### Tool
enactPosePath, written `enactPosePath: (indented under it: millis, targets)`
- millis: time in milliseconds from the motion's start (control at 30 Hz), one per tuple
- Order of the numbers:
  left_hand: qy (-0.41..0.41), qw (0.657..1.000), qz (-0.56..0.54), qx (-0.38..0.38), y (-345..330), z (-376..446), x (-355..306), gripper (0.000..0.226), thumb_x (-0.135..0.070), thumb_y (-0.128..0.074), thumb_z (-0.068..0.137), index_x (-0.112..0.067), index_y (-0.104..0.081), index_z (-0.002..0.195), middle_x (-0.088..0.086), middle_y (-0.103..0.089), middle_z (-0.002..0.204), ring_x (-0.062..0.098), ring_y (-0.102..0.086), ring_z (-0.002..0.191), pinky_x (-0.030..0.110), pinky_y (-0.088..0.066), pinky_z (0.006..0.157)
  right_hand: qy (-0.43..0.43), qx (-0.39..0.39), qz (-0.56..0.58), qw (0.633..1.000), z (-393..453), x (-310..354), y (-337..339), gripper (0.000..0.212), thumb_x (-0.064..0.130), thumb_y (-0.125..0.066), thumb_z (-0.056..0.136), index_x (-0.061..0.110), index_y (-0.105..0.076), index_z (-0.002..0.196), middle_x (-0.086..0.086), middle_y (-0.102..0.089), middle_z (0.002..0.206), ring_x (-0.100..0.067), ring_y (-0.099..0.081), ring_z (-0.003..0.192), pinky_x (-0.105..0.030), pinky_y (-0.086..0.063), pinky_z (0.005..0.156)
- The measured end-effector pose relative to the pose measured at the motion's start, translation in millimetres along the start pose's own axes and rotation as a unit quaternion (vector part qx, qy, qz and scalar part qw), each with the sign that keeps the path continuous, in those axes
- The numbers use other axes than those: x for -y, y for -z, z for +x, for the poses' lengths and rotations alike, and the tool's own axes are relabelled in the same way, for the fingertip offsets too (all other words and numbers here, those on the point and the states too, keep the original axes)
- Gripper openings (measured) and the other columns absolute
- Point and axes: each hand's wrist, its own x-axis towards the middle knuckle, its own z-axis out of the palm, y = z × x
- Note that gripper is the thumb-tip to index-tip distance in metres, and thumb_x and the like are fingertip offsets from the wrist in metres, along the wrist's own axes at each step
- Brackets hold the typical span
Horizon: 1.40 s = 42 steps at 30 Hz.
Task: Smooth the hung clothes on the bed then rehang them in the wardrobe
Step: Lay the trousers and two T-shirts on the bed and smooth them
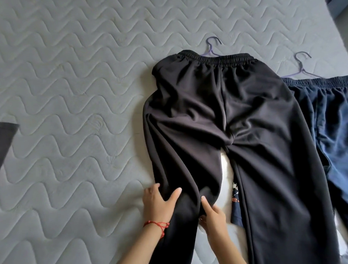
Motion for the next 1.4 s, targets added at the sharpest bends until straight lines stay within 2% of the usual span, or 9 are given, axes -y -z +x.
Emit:
enactPosePath:
  millis: [233,467,567,633,767,933,1100,1267,1400]
  targets:
    - [0.037,0.994,-0.095,0.026,-13,-2,-5,0.012,-0.016,-0.066,0.080,-0.006,-0.061,0.083,0.014,-0.066,0.084,0.034,-0.063,0.091,0.028,-0.040,0.070,0.041,0.047,-0.028,0.998,-15,1,-15,0.020,0.019,-0.065,0.084,0.004,-0.064,0.072,-0.009,-0.065,0.072,-0.021,-0.061,0.074,-0.030,-0.048,0.063]
    - [0.041,0.975,-0.190,-0.112,44,13,28,0.044,-0.029,-0.052,0.083,0.000,-0.044,0.051,0.016,-0.036,0.049,0.019,-0.032,0.056,0.034,-0.030,0.062,0.080,-0.043,0.066,0.994,-27,17,11,0.007,0.020,-0.066,0.084,0.014,-0.068,0.080,0.000,-0.072,0.081,-0.018,-0.066,0.081,-0.025,-0.055,0.070]
    - [0.121,0.967,-0.209,-0.077,50,7,27,0.038,-0.023,-0.043,0.095,0.009,-0.062,0.086,0.035,-0.061,0.103,0.032,-0.056,0.095,0.039,-0.039,0.084,0.057,0.024,0.108,0.992,-31,8,11,0.018,0.019,-0.063,0.085,0.009,-0.067,0.100,0.002,-0.075,0.088,-0.017,-0.068,0.088,-0.022,-0.058,0.072]
    - [0.184,0.961,-0.206,0.003,47,-4,27,0.061,-0.051,-0.037,0.091,0.000,-0.057,0.119,0.025,-0.053,0.130,0.035,-0.047,0.123,0.039,-0.031,0.102,0.036,0.079,0.110,0.990,-30,-2,10,0.038,0.027,-0.070,0.076,0.009,-0.064,0.109,-0.003,-0.073,0.102,-0.020,-0.067,0.097,-0.030,-0.056,0.080]
    - [0.139,0.957,-0.242,0.075,39,-26,45,0.058,-0.068,-0.056,0.066,-0.012,-0.063,0.079,0.004,-0.068,0.084,0.027,-0.062,0.091,0.035,-0.048,0.083,0.053,0.177,0.009,0.983,-30,-18,19,0.087,0.053,-0.088,0.034,0.014,-0.064,0.108,0.000,-0.072,0.107,-0.013,-0.066,0.103,-0.021,-0.054,0.078]
    - [0.059,0.978,-0.171,0.102,34,-57,61,0.015,-0.018,-0.076,0.073,-0.011,-0.066,0.063,-0.018,-0.061,0.042,0.012,-0.064,0.069,0.005,-0.042,0.050,0.108,0.199,-0.117,0.967,-50,-19,23,0.032,-0.005,-0.075,0.068,0.012,-0.067,0.094,0.010,-0.075,0.083,0.000,-0.069,0.081,-0.014,-0.050,0.069]
    - [0.110,0.923,-0.355,0.099,49,-65,68,0.012,-0.013,-0.076,0.064,-0.011,-0.069,0.074,-0.010,-0.072,0.061,0.024,-0.065,0.087,0.034,-0.048,0.083,0.091,0.140,-0.088,0.982,-67,-14,29,0.006,0.012,-0.067,0.082,0.018,-0.070,0.084,0.008,-0.075,0.079,-0.003,-0.071,0.077,-0.017,-0.054,0.064]
    - [0.130,0.862,-0.433,0.229,66,-94,79,0.021,-0.015,-0.067,0.077,-0.012,-0.067,0.098,0.000,-0.076,0.084,0.022,-0.069,0.087,0.031,-0.053,0.071,0.043,0.226,-0.076,0.970,-98,-17,49,0.022,0.020,-0.074,0.074,0.015,-0.068,0.095,-0.001,-0.075,0.095,-0.016,-0.070,0.094,-0.031,-0.052,0.085]
    - [0.116,0.878,-0.372,0.277,62,-120,96,0.077,-0.037,-0.090,0.024,-0.007,-0.069,0.092,0.010,-0.075,0.091,0.021,-0.072,0.081,0.025,-0.058,0.063,0.048,0.271,-0.221,0.935,-121,-33,70,0.022,0.019,-0.076,0.070,0.021,-0.066,0.090,0.014,-0.074,0.074,0.002,-0.069,0.071,-0.013,-0.049,0.059]
